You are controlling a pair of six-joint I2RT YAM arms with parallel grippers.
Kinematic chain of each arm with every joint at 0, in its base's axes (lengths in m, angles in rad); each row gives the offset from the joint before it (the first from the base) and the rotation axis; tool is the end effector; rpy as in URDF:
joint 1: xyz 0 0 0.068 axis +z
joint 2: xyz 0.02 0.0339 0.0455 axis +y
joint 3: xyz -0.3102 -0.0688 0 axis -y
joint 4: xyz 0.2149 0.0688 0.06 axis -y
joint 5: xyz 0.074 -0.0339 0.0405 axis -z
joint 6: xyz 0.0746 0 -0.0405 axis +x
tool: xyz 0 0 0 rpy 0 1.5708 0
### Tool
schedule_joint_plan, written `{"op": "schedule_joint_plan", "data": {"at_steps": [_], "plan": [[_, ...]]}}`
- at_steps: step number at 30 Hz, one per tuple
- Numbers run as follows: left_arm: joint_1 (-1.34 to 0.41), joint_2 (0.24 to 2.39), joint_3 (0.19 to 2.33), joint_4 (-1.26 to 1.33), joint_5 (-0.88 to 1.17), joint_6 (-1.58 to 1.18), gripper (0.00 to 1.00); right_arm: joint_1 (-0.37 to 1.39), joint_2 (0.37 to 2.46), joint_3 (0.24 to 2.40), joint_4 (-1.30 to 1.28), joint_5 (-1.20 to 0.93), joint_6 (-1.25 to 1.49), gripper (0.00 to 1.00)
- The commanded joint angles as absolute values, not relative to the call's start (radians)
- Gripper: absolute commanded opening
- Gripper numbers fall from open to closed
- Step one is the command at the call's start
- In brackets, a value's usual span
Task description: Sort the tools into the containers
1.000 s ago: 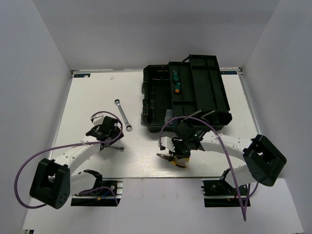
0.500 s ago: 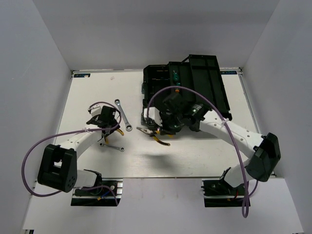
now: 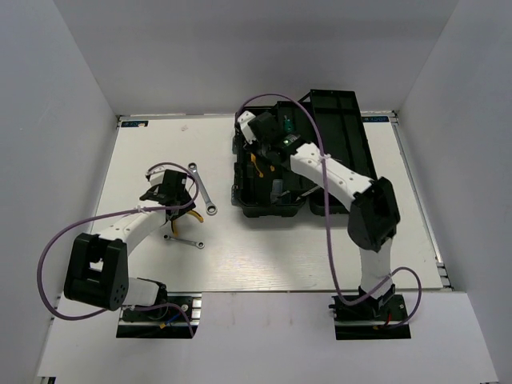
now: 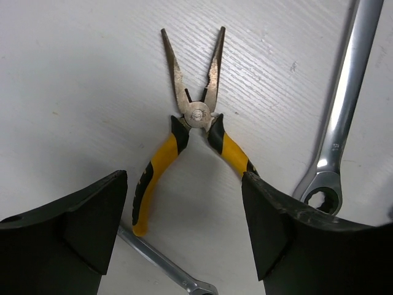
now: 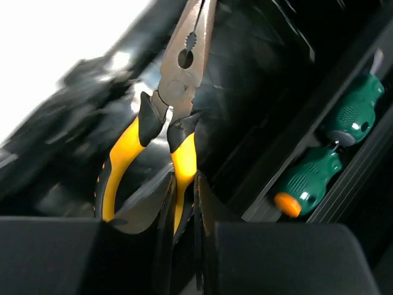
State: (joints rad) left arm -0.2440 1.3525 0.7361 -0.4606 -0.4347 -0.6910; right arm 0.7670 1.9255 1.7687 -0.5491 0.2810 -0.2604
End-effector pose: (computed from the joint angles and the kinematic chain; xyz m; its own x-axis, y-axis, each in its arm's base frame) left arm 0.2308 -0.0251 0.2163 -0.6747 -0.4277 -0.6016 -0.5250 0.8510 -0.0163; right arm 0.3457 0.3045 0.3356 -0.3188 -0.6508 -0.6891 -0.6177 0.6940 -0.3698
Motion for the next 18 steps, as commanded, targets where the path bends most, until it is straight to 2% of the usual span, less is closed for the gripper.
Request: {"op": "schedule_joint_plan", "data": {"at_steps": [1,2,3,4,6,7,14,18], "plan": [[-0.236,1.338,0.769,-0.434,-0.394,-0.658,0.85,0.735,1.98,1.874,-0.537,0.417,-0.181,0.0],[-0.236,1.348,0.769,-0.434,-0.394,-0.647,0.83,0.726,2.034,1.911,-0.544,0.422,-0.178,0.0],[-0.236,1.348,0.769,-0.434,-0.382,-0.647,0.79,0.719,2.046,1.955,-0.557,0.423,-0.172,0.34],[-0.236,1.357,0.769,-0.445,-0.382,-0.647,0.77,0.718,2.06,1.976,-0.598,0.41,-0.164,0.51],[-0.236,1.371,0.769,-0.454,-0.382,-0.647,0.74,0.709,2.066,1.997,-0.612,0.351,-0.158,0.75],[-0.236,1.388,0.769,-0.454,-0.382,-0.647,0.66,0.707,2.045,1.987,-0.598,0.307,-0.155,0.8],[-0.236,1.342,0.753,-0.48,-0.373,-0.669,0.58,0.69,1.911,1.893,-0.568,0.232,-0.098,0.8],[-0.236,1.342,0.742,-0.528,-0.382,-0.68,0.58,0.667,1.824,1.783,-0.548,0.186,-0.065,0.8]]}}
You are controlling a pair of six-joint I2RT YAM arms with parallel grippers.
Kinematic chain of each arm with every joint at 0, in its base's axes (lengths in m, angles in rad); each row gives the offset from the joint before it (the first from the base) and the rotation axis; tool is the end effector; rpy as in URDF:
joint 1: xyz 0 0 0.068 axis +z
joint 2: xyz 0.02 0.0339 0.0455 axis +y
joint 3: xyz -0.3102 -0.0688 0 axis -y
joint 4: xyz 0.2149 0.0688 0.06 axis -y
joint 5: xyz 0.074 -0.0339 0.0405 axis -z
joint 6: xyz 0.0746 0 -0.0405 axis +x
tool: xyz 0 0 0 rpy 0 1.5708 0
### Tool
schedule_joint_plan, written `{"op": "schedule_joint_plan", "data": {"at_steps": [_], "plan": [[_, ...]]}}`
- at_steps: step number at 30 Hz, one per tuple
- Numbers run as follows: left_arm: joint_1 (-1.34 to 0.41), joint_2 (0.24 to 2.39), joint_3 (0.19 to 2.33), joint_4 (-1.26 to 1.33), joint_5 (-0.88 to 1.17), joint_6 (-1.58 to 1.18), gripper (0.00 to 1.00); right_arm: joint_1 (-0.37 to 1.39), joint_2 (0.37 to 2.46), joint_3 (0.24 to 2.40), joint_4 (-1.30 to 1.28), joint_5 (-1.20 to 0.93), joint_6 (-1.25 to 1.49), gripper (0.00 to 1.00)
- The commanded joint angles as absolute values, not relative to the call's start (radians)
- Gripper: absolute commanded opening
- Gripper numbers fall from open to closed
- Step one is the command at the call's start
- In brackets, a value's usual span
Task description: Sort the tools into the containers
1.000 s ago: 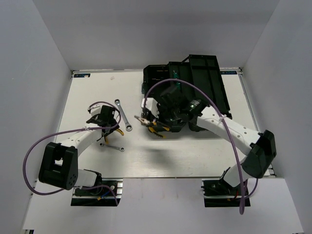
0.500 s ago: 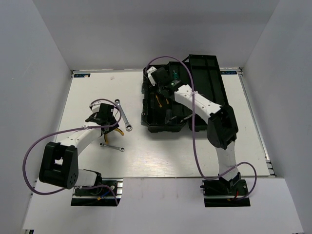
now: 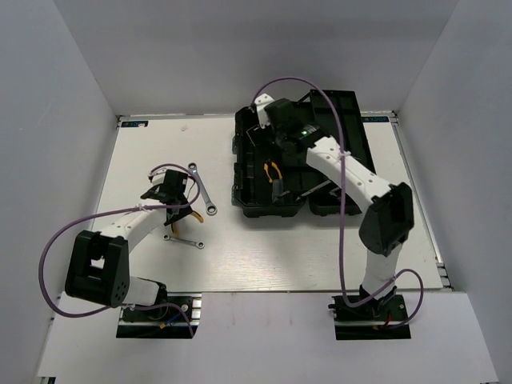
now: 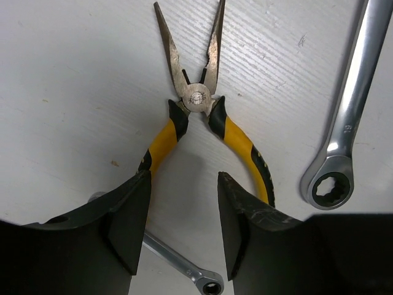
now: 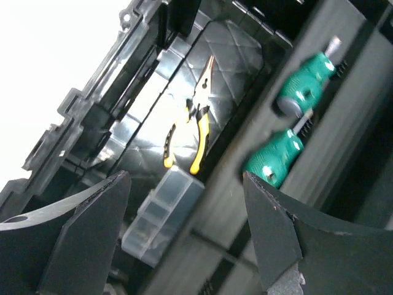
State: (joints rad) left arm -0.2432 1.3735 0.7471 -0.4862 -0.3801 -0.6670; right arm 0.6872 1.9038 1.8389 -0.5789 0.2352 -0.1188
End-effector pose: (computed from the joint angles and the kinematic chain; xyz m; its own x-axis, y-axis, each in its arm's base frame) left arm 0.2317 -0.0290 0.2118 -0.7237 -0.4123 -0.5534 -0.4879 0.8728 -0.0122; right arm 0.3643 0.2764 0.3646 -0.4047 -0.4812 -0.7776 -0.5245 0.8187 -0.2337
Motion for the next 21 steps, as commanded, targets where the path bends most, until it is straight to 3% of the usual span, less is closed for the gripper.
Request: {"op": "schedule_joint_plan", "data": {"at_steps": [1,13,20,21], "plan": [[-0.236,1.354,0.742,-0.528,-0.391,-0.69,0.58,0.66,1.797,1.767,-0.545,0.16,-0.052,0.8],[-0.19,1.45,0.742,-0.528,-0.39,-0.69,0.57,0.612,1.559,1.528,-0.486,0.031,-0.008,0.8],[-0.19,1.491,0.715,-0.495,-0.356,-0.69,0.2,0.589,1.435,1.45,-0.483,-0.041,0.018,0.8],[-0.19,1.482,0.715,-0.495,-0.356,-0.69,0.1,0.591,1.428,1.436,-0.483,-0.049,0.018,0.8]]}}
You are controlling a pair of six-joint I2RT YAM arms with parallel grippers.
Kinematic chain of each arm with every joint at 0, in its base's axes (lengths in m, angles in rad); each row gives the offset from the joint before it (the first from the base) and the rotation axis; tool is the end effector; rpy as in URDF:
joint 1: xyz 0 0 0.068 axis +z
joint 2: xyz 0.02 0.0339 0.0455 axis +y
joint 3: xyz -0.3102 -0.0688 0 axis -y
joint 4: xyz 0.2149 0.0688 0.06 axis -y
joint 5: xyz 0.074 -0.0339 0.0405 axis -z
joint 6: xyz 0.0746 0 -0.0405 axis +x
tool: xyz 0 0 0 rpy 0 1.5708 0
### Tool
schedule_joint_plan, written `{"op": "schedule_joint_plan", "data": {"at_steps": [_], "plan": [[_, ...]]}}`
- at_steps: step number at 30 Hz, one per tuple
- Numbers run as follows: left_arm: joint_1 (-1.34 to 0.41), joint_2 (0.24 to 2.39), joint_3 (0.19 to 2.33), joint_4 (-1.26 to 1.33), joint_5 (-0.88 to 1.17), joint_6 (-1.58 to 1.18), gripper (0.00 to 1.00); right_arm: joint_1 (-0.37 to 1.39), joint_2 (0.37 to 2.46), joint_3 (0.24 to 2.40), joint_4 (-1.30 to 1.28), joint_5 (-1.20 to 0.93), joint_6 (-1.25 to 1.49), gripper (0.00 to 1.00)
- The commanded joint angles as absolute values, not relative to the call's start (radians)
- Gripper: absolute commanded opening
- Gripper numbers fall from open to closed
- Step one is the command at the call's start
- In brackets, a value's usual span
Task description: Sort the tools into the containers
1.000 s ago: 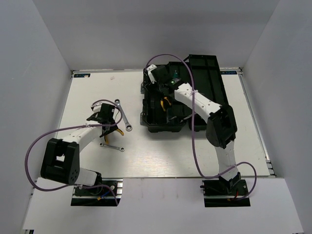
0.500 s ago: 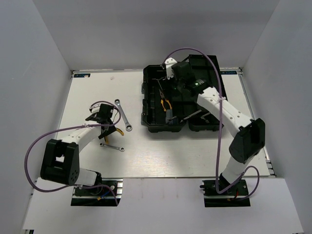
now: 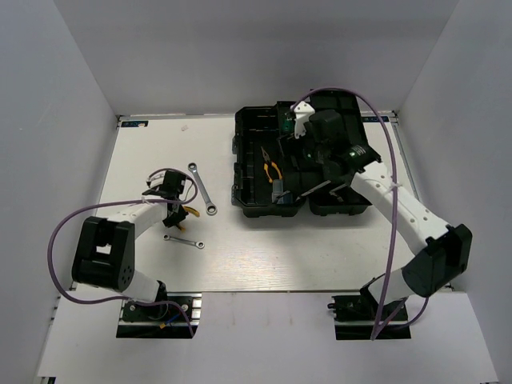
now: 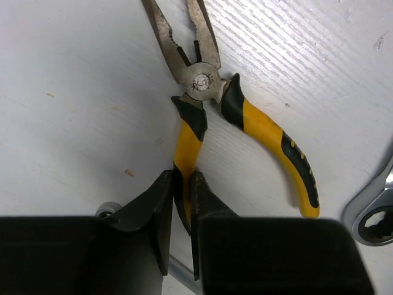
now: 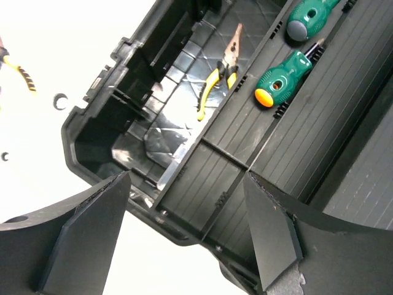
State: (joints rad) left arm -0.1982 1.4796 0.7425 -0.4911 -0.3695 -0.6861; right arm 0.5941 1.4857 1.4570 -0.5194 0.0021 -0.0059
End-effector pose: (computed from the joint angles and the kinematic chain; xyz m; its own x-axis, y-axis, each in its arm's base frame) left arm 0.2400 -0.0207 0.1872 -0.7555 -0.4508 -0.4754 -0.5350 0.8434 0.0504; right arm 0.2793 0.1885 0.3990 -0.4285 -0.2966 -0.8535 -0.5608 0.8279 -0.0061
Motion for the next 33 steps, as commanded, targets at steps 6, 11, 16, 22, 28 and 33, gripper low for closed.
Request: {"op": "schedule_joint_plan", "data": {"at_steps": [6,11,16,22,28,33], "plan": [[-0.204,1.356,0.825,-0.537,-0.342,-0.64,0.0,0.588,1.364,1.378,-0.482,-0.09,0.003,0.8],[-0.213,1.25,0.987,-0.499,-0.171,-0.519,0.0,0.58,1.329,1.333,-0.466,-0.089,-0.064,0.62],[-0.233,1.284,1.106,-0.396,0.064,-0.394,0.0,0.571,1.312,1.307,-0.453,-0.055,-0.078,0.11],[-0.302,1.555,1.331,-0.304,0.409,-0.283,0.0,0.557,1.307,1.312,-0.449,-0.005,-0.081,0.11],[-0.359,1.721,1.483,-0.244,0.594,-0.247,0.0,0.545,1.299,1.289,-0.448,-0.003,-0.097,0.12],[-0.394,1.834,1.578,-0.294,0.568,-0.238,0.05,0.543,1.327,1.292,-0.448,-0.032,-0.113,0.36]]}}
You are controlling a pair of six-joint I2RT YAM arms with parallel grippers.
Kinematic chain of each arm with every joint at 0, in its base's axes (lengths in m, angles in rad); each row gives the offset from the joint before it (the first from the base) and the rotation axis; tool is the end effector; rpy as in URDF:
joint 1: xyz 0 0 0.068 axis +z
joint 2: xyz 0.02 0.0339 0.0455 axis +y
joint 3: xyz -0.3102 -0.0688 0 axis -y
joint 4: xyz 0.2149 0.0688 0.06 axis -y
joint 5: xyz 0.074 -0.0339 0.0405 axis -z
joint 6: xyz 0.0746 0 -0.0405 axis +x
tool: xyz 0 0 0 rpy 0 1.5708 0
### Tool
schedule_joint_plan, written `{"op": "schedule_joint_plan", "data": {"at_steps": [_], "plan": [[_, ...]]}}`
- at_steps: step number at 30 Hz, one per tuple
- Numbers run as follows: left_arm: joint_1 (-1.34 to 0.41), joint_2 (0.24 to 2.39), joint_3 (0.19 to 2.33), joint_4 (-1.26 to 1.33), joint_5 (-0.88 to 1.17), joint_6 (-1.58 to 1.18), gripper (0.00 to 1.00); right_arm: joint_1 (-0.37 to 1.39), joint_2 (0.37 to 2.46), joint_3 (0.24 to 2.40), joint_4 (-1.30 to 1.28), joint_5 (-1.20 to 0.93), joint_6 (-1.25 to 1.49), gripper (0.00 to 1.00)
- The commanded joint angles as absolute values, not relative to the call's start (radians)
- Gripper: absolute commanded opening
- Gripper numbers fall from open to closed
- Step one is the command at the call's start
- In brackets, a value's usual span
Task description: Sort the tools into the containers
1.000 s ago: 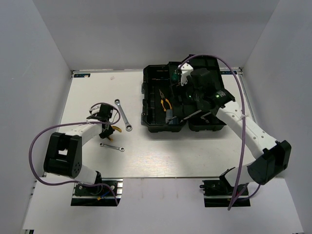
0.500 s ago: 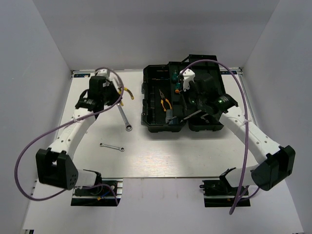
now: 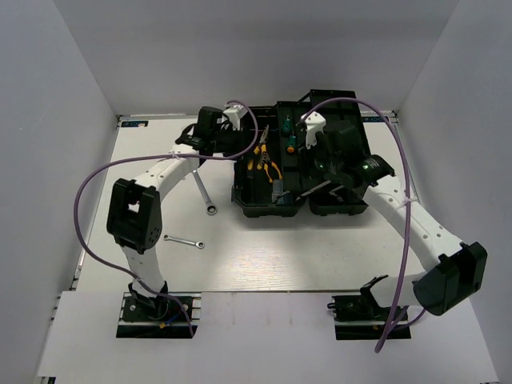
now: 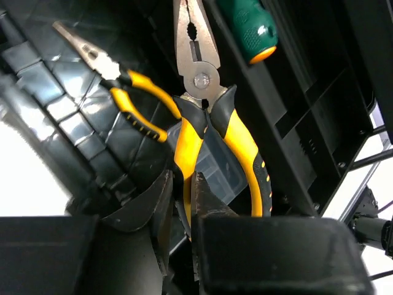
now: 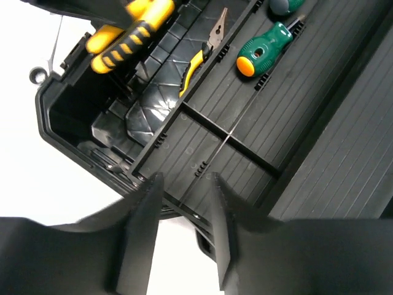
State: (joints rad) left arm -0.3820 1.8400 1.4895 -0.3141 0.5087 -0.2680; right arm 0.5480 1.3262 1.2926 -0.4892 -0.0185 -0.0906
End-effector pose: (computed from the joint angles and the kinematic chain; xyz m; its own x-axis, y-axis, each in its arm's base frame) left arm 0.3896 -0.1957 0.3093 -0.7323 0.0449 -0.6795 0.5055 0.7046 -0.4981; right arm 0.2472 0.1525 0.3930 -0.3761 -0.3355 -0.8637 -0.5709 0.8181 -0.0692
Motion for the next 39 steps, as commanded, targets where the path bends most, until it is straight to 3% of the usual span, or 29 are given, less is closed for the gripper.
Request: {"op": "schedule_joint_plan", "data": {"at_steps": [1,2,4,6,10,12,13,14,15,16,17,19,20,22,23,24,26,27,30,39], "plan": [[-0.394,1.848,1.588,-0.311,0.54,-0.238,0.12,0.546,1.33,1.296,-0.457,-0.043,-0.117,0.45],[-0.405,1.858,1.588,-0.324,0.528,-0.238,0.27,0.551,1.354,1.313,-0.465,-0.049,-0.132,0.49],[-0.405,1.858,1.588,-0.324,0.474,-0.247,0.66,0.554,1.377,1.336,-0.5,-0.115,-0.147,0.57],[-0.405,1.833,1.588,-0.324,0.443,-0.247,0.79,0.551,1.425,1.383,-0.512,-0.164,-0.149,0.58],[-0.405,1.776,1.588,-0.353,0.384,-0.247,0.82,0.56,1.488,1.446,-0.517,-0.21,-0.143,0.58],[-0.405,1.708,1.571,-0.374,0.315,-0.27,0.8,0.566,1.526,1.482,-0.529,-0.231,-0.138,0.52],[-0.405,1.668,1.545,-0.374,0.275,-0.296,0.63,0.575,1.537,1.509,-0.529,-0.239,-0.137,0.48],[-0.396,1.616,1.452,-0.374,0.232,-0.326,0.42,0.578,1.548,1.525,-0.549,-0.265,-0.146,0.37],[-0.396,1.483,1.39,-0.362,0.121,-0.363,0.15,0.59,1.578,1.59,-0.56,-0.293,-0.155,0.31],[-0.385,1.412,1.332,-0.373,0.05,-0.439,0.0,0.615,1.618,1.618,-0.575,-0.302,-0.164,0.26],[-0.385,1.34,1.224,-0.389,-0.071,-0.469,0.0,0.627,1.667,1.646,-0.624,-0.336,-0.188,0.16],[-0.385,1.206,1.125,-0.481,-0.159,-0.571,0.0,0.708,1.748,1.77,-0.669,-0.348,-0.218,0.11],[-0.385,1.086,1.041,-0.52,-0.188,-0.604,0.07,0.728,1.808,1.798,-0.689,-0.338,-0.222,0.11],[-0.385,0.973,0.968,-0.665,-0.268,-0.72,0.41,0.804,1.873,1.935,-0.721,-0.304,-0.235,0.11],[-0.385,0.916,0.898,-0.707,-0.285,-0.759,0.52,0.817,1.982,2.022,-0.732,-0.263,-0.236,0.14],[-0.385,0.805,0.862,-0.738,-0.294,-0.79,0.69,0.837,2.02,2.067,-0.75,-0.202,-0.227,0.28],[-0.385,0.702,0.779,-0.822,-0.304,-0.883,0.82,0.885,2.175,2.233,-0.753,-0.109,-0.19,0.4],[-0.385,0.622,0.767,-0.848,-0.304,-0.903,0.84,0.905,2.199,2.25,-0.74,-0.041,-0.161,0.48],[-0.385,0.552,0.744,-0.951,-0.319,-0.98,0.92,0.937,2.262,2.217,-0.603,0.047,-0.097,0.53],[-0.385,0.522,0.67,-1.025,-0.298,-1.026,0.94,0.974,2.433,2.25,-0.42,0.181,-0.012,0.58]]}}
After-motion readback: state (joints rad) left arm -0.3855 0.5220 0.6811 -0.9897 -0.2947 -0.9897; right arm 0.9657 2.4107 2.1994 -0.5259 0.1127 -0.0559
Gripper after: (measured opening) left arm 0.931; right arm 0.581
